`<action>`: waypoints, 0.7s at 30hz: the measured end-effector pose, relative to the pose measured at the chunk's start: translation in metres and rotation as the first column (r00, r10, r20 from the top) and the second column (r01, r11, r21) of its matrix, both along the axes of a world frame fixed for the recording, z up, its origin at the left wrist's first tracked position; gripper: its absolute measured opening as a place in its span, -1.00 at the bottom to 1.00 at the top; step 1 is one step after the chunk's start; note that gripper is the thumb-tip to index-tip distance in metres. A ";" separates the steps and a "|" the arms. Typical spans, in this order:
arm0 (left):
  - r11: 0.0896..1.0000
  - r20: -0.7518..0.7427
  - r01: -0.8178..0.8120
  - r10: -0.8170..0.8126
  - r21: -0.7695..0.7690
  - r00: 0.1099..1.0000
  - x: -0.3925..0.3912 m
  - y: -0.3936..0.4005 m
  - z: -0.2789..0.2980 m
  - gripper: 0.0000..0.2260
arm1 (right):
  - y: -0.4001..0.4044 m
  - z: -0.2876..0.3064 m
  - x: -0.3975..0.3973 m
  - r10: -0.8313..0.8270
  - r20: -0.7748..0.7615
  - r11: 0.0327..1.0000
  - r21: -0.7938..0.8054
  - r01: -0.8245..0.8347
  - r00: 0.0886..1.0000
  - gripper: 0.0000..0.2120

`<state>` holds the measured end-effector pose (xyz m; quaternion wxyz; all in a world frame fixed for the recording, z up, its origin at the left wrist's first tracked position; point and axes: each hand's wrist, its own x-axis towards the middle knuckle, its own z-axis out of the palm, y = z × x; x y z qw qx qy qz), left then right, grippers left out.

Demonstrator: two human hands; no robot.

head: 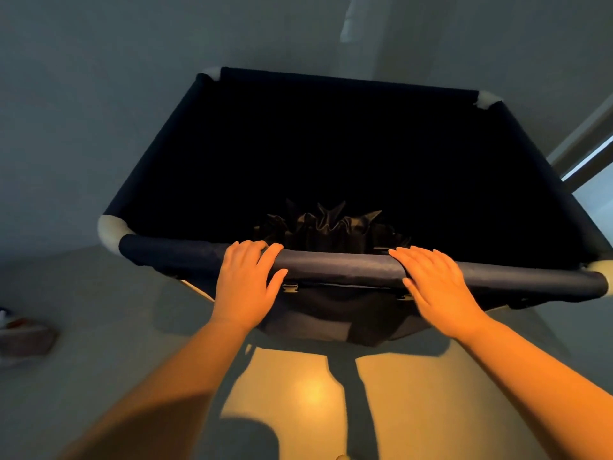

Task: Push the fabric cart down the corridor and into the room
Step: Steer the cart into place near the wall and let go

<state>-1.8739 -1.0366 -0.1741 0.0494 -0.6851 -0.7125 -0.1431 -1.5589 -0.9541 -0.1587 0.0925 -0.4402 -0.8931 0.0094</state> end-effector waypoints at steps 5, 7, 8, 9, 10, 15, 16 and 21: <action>0.997 0.005 -0.073 0.073 0.040 0.997 -0.037 -0.039 -0.007 -0.63 | -0.020 0.001 -0.044 0.062 -0.013 0.998 -0.004 -0.062 0.998 -0.53; 0.994 -0.001 -0.105 0.105 0.041 0.994 -0.054 -0.055 -0.009 -0.60 | -0.029 0.000 -0.064 0.084 -0.017 0.996 -0.012 -0.084 0.996 -0.53; 0.992 -0.005 -0.121 0.121 0.044 0.993 -0.063 -0.063 -0.009 -0.59 | -0.034 0.000 -0.075 0.096 -0.019 0.995 -0.014 -0.096 0.995 -0.53; 0.989 -0.007 -0.137 0.137 0.048 0.991 -0.072 -0.071 -0.009 -0.59 | -0.039 0.000 -0.086 0.106 -0.020 0.994 -0.013 -0.106 0.994 -0.53; 0.987 -0.006 -0.153 0.153 0.052 0.988 -0.080 -0.079 -0.009 -0.59 | -0.044 0.000 -0.097 0.115 -0.021 0.993 -0.011 -0.116 0.993 -0.54; 0.972 -0.016 -0.232 0.233 0.037 0.972 -0.118 -0.119 -0.007 -0.59 | -0.068 -0.001 -0.143 0.178 -0.020 0.984 -0.003 -0.179 0.984 -0.56; 0.970 -0.019 -0.242 0.243 0.038 0.970 -0.125 -0.126 -0.007 -0.59 | -0.072 -0.001 -0.151 0.192 -0.013 0.981 0.001 -0.192 0.981 -0.56; 0.952 0.008 -0.297 0.297 0.080 0.955 -0.149 -0.168 -0.012 -0.59 | -0.095 0.001 -0.183 0.264 0.010 0.964 -0.012 -0.264 0.964 -0.56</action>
